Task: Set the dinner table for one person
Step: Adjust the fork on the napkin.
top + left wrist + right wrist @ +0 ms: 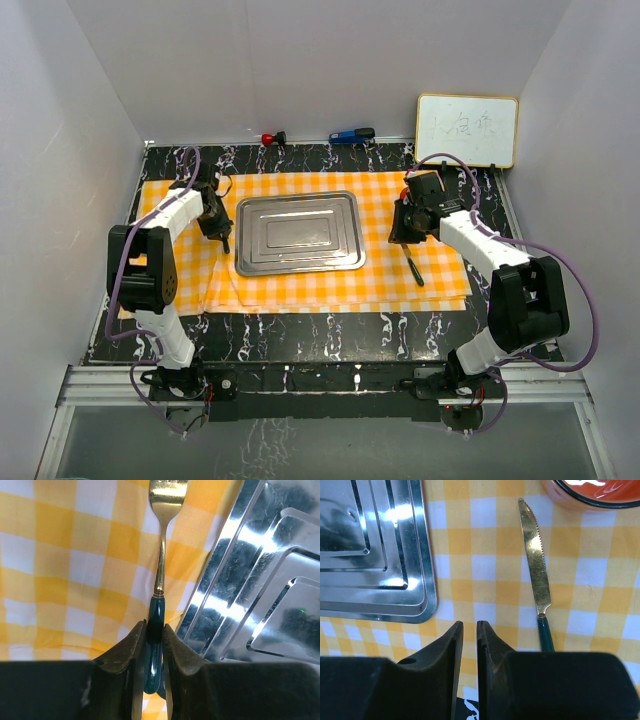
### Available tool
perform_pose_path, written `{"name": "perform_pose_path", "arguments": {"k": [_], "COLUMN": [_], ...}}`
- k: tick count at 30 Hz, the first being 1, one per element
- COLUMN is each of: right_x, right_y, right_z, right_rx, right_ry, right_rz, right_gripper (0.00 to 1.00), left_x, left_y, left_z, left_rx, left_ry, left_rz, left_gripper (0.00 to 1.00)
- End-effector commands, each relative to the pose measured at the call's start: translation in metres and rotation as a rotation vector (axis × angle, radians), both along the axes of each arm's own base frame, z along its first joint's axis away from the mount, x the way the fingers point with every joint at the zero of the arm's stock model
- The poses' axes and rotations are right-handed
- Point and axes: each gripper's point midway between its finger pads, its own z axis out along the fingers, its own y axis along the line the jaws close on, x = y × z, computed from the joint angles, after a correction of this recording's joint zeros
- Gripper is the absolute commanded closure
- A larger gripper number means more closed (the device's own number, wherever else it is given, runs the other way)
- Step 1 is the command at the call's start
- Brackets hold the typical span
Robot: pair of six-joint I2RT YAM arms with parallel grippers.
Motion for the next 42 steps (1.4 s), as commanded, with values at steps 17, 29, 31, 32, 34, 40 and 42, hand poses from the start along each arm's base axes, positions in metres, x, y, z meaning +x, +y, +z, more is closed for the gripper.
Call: {"name": "perform_pose_path", "arguments": {"k": [17,29,31,32,34,40,42], "right_x": [0.009,0.009,0.009,0.008,0.008,0.008,0.008], "right_y": [0.006,0.005,0.004,0.004,0.004,0.005,0.005], "right_z": [0.011,0.006,0.007,0.007,0.007,0.009,0.01], "right_rx": [0.02,0.009,0.007,0.007,0.009,0.012,0.016], "right_ry": [-0.061,-0.055,-0.059,-0.059,-0.06,-0.065,-0.066], "right_rz": [0.025,0.027,0.027,0.028,0.028,0.033,0.035], "right_gripper": [0.84,0.84,0.84,0.84,0.84,0.84,0.84], "left_x": [-0.027,-0.034,-0.036,-0.037,-0.043,-0.046,-0.047], "left_y": [0.013,0.014,0.015,0.014,0.014,0.018,0.019], "left_z": [0.018,-0.001,-0.005,-0.01,-0.018,-0.024,-0.026], "left_rx": [0.058,0.088,0.096,0.094,0.097,0.123,0.129], "left_ry": [0.075,0.133,0.148,0.166,0.205,0.222,0.229], "left_rz": [-0.06,-0.058,-0.057,-0.056,-0.054,-0.041,-0.039], "left_gripper": [0.7,0.73,0.76,0.76,0.77,0.77,0.77]}}
